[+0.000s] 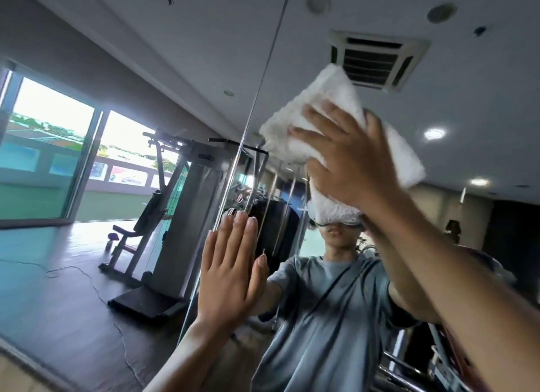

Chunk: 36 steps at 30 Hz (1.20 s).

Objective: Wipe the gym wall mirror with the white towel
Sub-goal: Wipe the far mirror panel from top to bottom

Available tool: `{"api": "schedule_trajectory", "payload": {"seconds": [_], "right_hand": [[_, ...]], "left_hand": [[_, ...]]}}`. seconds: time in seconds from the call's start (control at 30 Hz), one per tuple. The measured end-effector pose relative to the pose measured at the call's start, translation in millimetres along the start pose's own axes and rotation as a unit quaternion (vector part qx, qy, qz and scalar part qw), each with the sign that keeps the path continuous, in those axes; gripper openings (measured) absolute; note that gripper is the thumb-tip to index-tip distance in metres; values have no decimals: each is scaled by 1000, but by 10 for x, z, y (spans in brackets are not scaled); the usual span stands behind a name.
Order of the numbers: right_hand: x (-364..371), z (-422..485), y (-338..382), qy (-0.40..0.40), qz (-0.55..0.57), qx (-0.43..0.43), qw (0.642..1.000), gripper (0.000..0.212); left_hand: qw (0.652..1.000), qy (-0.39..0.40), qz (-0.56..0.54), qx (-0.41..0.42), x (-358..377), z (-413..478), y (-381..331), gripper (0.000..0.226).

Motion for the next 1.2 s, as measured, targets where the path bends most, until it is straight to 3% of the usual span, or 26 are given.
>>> {"api": "schedule_trajectory", "payload": {"seconds": [0.07,0.1,0.23,0.3,0.43,0.53,0.57,0.67,0.73,0.8,0.87,0.93,1.0,1.03,1.1,1.2], "right_hand": [[118,-149,291,-39,-2,88,995,60],[189,-275,486,-43,10,81,996,61],[301,-737,771,39,20,-183,982,56],[226,-652,531,41,24,-210,977,53],[107,-295,218,-3,-1,20,1000,54],[179,-282,605,-36,5,92,995,59],[244,-339,781,-29,19,57,998,59],[364,-654,1028,64,10,-192,979,58],[257,-671,752,125,33,-254,958,60],[123,-474,392,113,49,-210,970,55],[39,-252,146,65,30,-110,991,52],[57,-165,265,11,10,0,1000,53],[193,-248,674,-15,10,50,999,60],[276,-353,913,-7,23,24,999,62],[429,-650,1280,46,36,-111,992,63],[390,-999,1178,101,36,-286,952,55]], "left_hand": [[1000,-4,0,-3,3,-7,-1,59],[1000,-5,-1,-7,9,-39,-3,59],[1000,10,3,-19,80,-375,-11,58],[1000,24,10,-16,98,-510,-14,57],[999,38,13,-35,67,-490,-49,58],[998,49,6,-40,70,-498,-46,59],[998,52,6,-42,75,-507,-38,59],[996,64,0,-70,92,-553,-31,65],[995,62,-3,-73,81,-607,-43,67],[995,57,-1,-76,57,-639,-73,68],[995,56,2,-79,32,-635,-93,68],[995,62,2,-75,15,-643,-95,67],[995,70,4,-71,18,-672,-79,68],[995,76,5,-71,26,-712,-65,68],[994,87,11,-64,27,-832,-35,67],[995,96,33,-23,19,-1065,-3,63]]}}
Point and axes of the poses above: each hand's wrist, its own z-axis towards the middle knuckle, its own x-axis out of the palm, y = z × x, the point moved 2 cm from there along z, towards the middle knuckle, and after that the axes turned 6 degrees about x, right-handed, at the moved point
